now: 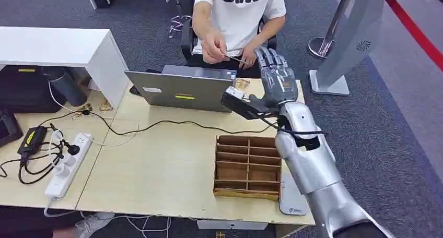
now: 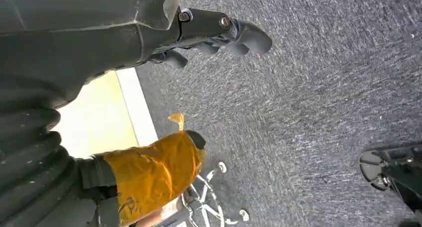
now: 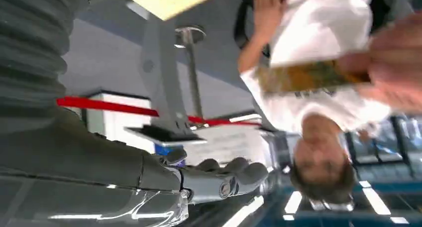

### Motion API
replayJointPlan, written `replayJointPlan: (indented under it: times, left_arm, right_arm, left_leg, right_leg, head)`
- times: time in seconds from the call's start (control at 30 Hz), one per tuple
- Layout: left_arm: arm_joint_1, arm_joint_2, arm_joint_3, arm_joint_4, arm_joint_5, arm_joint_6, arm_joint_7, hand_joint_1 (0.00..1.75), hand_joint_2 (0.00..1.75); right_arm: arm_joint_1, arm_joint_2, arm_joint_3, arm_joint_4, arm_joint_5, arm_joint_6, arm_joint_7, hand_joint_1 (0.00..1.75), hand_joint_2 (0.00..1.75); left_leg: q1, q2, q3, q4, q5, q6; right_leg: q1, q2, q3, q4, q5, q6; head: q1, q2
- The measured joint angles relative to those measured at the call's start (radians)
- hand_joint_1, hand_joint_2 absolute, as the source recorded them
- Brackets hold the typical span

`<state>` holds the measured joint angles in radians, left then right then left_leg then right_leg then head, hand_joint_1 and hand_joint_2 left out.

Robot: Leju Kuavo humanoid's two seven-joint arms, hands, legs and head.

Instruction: Pass the card to the sensor for recognition and then transmit it.

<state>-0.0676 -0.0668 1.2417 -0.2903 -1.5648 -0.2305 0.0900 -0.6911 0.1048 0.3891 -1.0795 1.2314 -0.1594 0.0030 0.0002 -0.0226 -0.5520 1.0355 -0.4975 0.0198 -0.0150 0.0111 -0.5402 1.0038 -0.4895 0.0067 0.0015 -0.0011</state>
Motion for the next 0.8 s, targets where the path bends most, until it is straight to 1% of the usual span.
replayJointPlan:
  times: [0.07, 0.13, 0.23, 0.37, 0.4, 0.43, 0.5, 0.6, 0.8]
  left_arm:
    - [0.000, 0.001, -0.006, 0.002, 0.000, 0.003, 0.003, 0.00, 1.75]
    - [0.000, 0.003, -0.009, 0.005, 0.000, 0.007, 0.004, 0.00, 1.75]
    - [0.001, 0.003, -0.011, 0.006, 0.001, 0.009, 0.006, 0.00, 1.75]
    - [0.000, 0.003, -0.015, 0.008, 0.002, 0.012, 0.009, 0.00, 1.75]
    - [0.001, 0.003, -0.015, 0.008, 0.002, 0.012, 0.009, 0.00, 1.75]
    - [0.001, 0.003, -0.016, 0.008, 0.002, 0.012, 0.009, 0.00, 1.75]
    - [0.001, 0.004, -0.016, 0.008, 0.004, 0.013, 0.009, 0.00, 1.75]
    - [0.001, 0.004, -0.016, 0.008, 0.009, 0.019, 0.014, 0.00, 1.75]
    - [0.001, 0.004, -0.016, 0.008, 0.010, 0.021, 0.016, 0.00, 1.75]
  right_arm:
    - [-0.017, 0.017, -0.007, 0.067, 0.005, -0.008, 0.005, 0.00, 1.75]
    - [-0.025, 0.033, -0.018, 0.107, 0.009, -0.015, 0.005, 0.00, 1.75]
    - [-0.024, 0.055, -0.035, 0.128, 0.007, -0.012, -0.004, 0.00, 1.75]
    - [-0.024, 0.081, -0.068, 0.141, -0.032, 0.012, -0.023, 0.00, 1.75]
    - [-0.025, 0.086, -0.073, 0.143, -0.035, 0.013, -0.025, 0.42, 1.75]
    - [-0.025, 0.088, -0.077, 0.144, -0.038, 0.014, -0.026, 1.75, 1.75]
    - [-0.024, 0.095, -0.085, 0.147, -0.055, 0.022, -0.034, 1.75, 1.75]
    - [-0.024, 0.116, -0.121, 0.150, -0.147, 0.060, -0.072, 1.75, 1.75]
    - [-0.022, 0.143, -0.151, 0.150, -0.177, 0.085, -0.090, 1.75, 1.75]
  left_leg:
    - [0.000, 0.000, -0.001, 0.000, 0.000, 0.000]
    - [0.000, 0.000, -0.002, 0.000, 0.000, 0.000]
    - [0.000, 0.000, -0.004, 0.000, 0.000, 0.000]
    - [0.000, 0.000, -0.004, 0.000, 0.000, 0.000]
    - [0.000, 0.000, -0.004, 0.000, 0.000, 0.000]
    - [0.000, 0.000, -0.004, 0.000, 0.000, 0.000]
    - [0.000, 0.000, -0.005, 0.000, 0.000, 0.000]
    - [0.000, 0.000, -0.004, 0.000, 0.000, 0.000]
    - [0.000, 0.000, -0.005, 0.000, 0.000, 0.000]
  right_leg:
    - [0.000, 0.000, -0.001, 0.000, 0.000, 0.000]
    - [0.000, 0.000, -0.003, 0.000, 0.000, 0.000]
    - [0.000, 0.000, -0.004, 0.000, 0.000, 0.000]
    - [0.000, 0.000, -0.005, 0.000, 0.000, 0.000]
    - [0.000, 0.000, -0.005, 0.000, 0.000, 0.000]
    - [0.000, 0.000, -0.005, 0.000, 0.000, 0.000]
    - [0.000, 0.000, -0.005, 0.000, 0.000, 0.000]
    - [0.000, 0.000, -0.005, 0.000, 0.000, 0.000]
    - [0.000, 0.000, -0.005, 0.000, 0.000, 0.000]
  head:
    - [0.000, 0.000]
    - [0.000, 0.000]
    - [0.000, 0.000]
    - [0.000, 0.000]
    - [0.000, 0.000]
    - [0.000, 0.000]
    - [0.000, 0.000]
    - [0.000, 0.000]
    - [0.000, 0.000]
